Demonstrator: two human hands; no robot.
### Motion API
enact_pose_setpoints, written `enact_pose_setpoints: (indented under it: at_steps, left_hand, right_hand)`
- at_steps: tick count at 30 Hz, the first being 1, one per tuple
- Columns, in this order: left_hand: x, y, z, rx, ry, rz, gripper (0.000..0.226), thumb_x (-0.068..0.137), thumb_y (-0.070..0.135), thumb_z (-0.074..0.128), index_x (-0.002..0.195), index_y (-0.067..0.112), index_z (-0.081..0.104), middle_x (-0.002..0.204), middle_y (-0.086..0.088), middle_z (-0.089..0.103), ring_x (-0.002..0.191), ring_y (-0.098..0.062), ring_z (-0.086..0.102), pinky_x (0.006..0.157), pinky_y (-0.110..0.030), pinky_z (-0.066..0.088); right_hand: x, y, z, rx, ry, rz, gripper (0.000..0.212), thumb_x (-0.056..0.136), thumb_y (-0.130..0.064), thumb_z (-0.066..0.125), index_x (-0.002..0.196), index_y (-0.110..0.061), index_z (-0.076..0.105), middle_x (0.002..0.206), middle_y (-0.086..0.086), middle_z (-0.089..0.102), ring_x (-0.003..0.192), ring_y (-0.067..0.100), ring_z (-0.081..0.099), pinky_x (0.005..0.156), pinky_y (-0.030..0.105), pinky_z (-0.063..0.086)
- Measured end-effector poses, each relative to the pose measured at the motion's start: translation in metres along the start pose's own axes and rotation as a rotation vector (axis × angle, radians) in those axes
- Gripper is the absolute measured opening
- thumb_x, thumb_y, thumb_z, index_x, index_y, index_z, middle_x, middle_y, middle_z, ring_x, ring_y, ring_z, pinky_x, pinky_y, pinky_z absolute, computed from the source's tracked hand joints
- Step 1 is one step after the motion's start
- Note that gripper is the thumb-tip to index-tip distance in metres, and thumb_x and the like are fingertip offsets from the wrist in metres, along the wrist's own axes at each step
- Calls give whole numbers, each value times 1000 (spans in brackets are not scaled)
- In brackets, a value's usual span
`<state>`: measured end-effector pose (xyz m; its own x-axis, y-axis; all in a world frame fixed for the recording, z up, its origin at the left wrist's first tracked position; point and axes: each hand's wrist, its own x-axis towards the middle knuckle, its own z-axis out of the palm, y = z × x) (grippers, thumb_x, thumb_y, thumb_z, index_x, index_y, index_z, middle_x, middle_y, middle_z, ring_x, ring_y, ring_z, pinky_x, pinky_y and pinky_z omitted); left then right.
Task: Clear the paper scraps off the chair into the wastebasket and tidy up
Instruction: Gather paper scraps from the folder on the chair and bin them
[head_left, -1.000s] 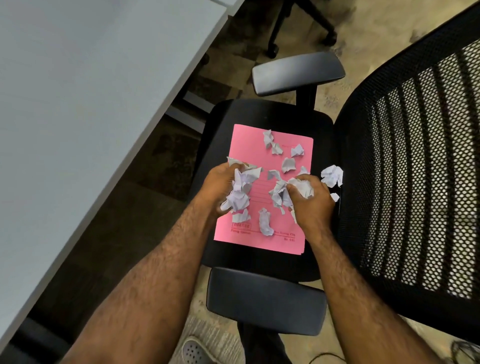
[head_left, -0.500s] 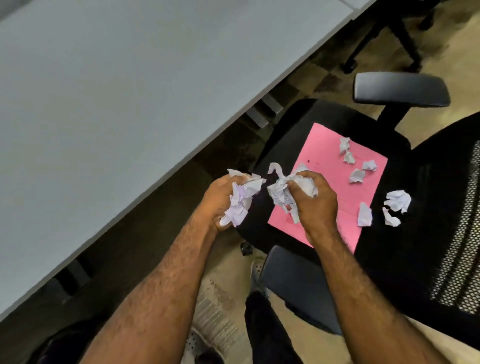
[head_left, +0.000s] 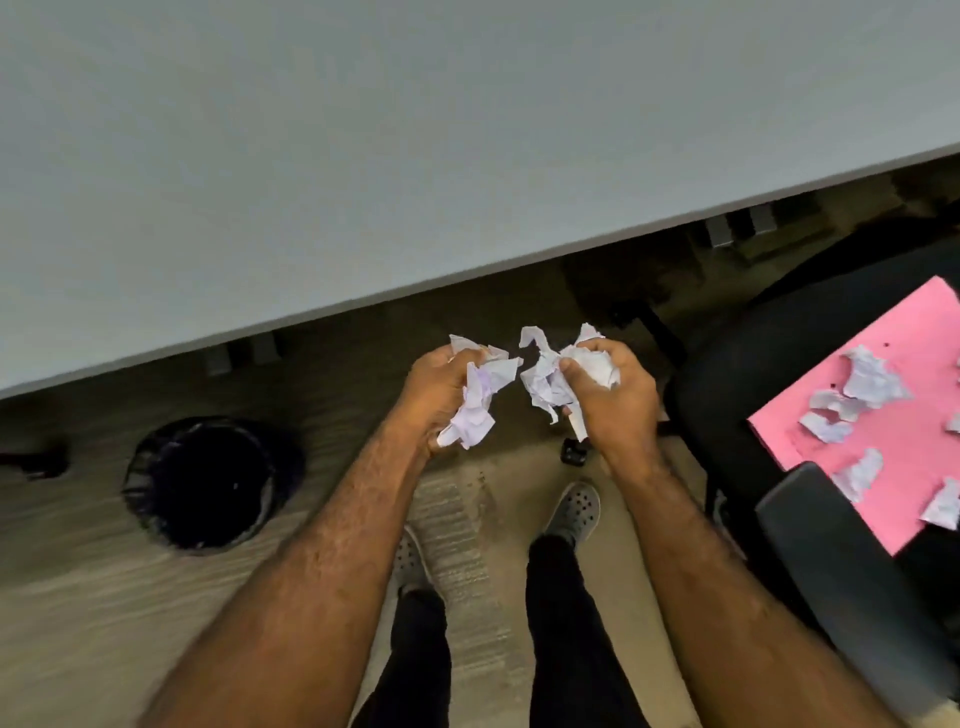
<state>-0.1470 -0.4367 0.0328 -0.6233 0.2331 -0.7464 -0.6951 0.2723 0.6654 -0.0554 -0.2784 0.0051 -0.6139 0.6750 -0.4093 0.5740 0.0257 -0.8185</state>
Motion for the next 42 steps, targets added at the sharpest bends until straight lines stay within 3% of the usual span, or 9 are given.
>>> enact_pose_setpoints:
  at_steps: [3, 13, 17, 19, 24, 29, 33, 37, 42]
  left_hand:
    - [-3, -25, -52, -267, 2, -132, 21, 96, 15, 49, 78, 10, 58, 61, -9, 43, 31, -16, 36, 37, -13, 31]
    - [-1, -140, -217, -594, 178, -216, 31, 92, 23, 53, 63, 17, 61, 52, -3, 45, 43, -13, 38, 43, -18, 35]
    - [-4, -186, -274, -652, 288, -188, 35, 95, 21, 50, 63, 22, 63, 42, 0, 44, 29, -12, 29, 41, -16, 33]
    - [-3, -209, -301, -583, 391, -126, 31, 96, 18, 50, 69, 23, 64, 53, 2, 53, 39, -13, 43, 35, -19, 36]
    - [20, -268, -358, -517, 569, -10, 14, 97, 15, 47, 91, 18, 60, 87, 0, 62, 73, -11, 58, 62, -18, 50]
    - [46, -320, -410, -749, 572, -121, 27, 96, 20, 46, 69, 15, 50, 44, 4, 46, 34, -14, 32, 38, -15, 29]
    - [81, -356, -435, -265, 1021, -57, 15, 89, 16, 57, 77, 9, 61, 69, -4, 63, 64, -23, 59, 57, -27, 50]
    - [119, -374, -460, -53, 1240, -59, 25, 86, 20, 59, 99, 0, 66, 98, -18, 71, 92, -31, 66, 77, -32, 45]
    - [155, -394, -476, 186, 1242, -55, 35, 95, 26, 48, 117, 2, 60, 116, -25, 63, 106, -39, 59, 78, -33, 34]
  right_hand:
    - [-19, 1, 49, 5, -99, 25, 27, 80, -27, 78, 104, -26, 67, 114, 2, 68, 103, 24, 66, 83, 48, 58]
    - [-87, 21, 222, -126, -395, -11, 22, 80, -30, 78, 92, -40, 63, 107, -2, 68, 95, 19, 67, 71, 33, 59]
    - [-115, 38, 294, -151, -551, 22, 23, 80, -23, 79, 98, -30, 67, 103, 3, 71, 94, 24, 69, 79, 45, 60]
    - [-127, 48, 328, -175, -622, 11, 21, 80, -21, 79, 94, -30, 68, 102, 5, 71, 94, 26, 69, 80, 48, 59]
    - [-149, 83, 413, -193, -754, -33, 21, 80, -13, 78, 87, -29, 67, 92, 5, 72, 83, 23, 71, 68, 39, 61]
    - [-154, 123, 492, -206, -843, -71, 17, 83, -13, 75, 91, -25, 66, 95, 8, 72, 82, 21, 69, 72, 39, 60]
    - [-146, 150, 546, -351, -913, -264, 19, 85, -22, 74, 100, -27, 64, 88, -8, 65, 83, 15, 65, 69, 28, 57]
    - [-141, 172, 596, -414, -950, -438, 19, 80, -23, 76, 97, -24, 67, 83, -11, 63, 73, 7, 60, 64, 18, 50]
    - [-123, 204, 637, -588, -977, -624, 47, 80, -36, 76, 121, -19, 60, 117, 5, 62, 103, 16, 58, 90, 26, 48]
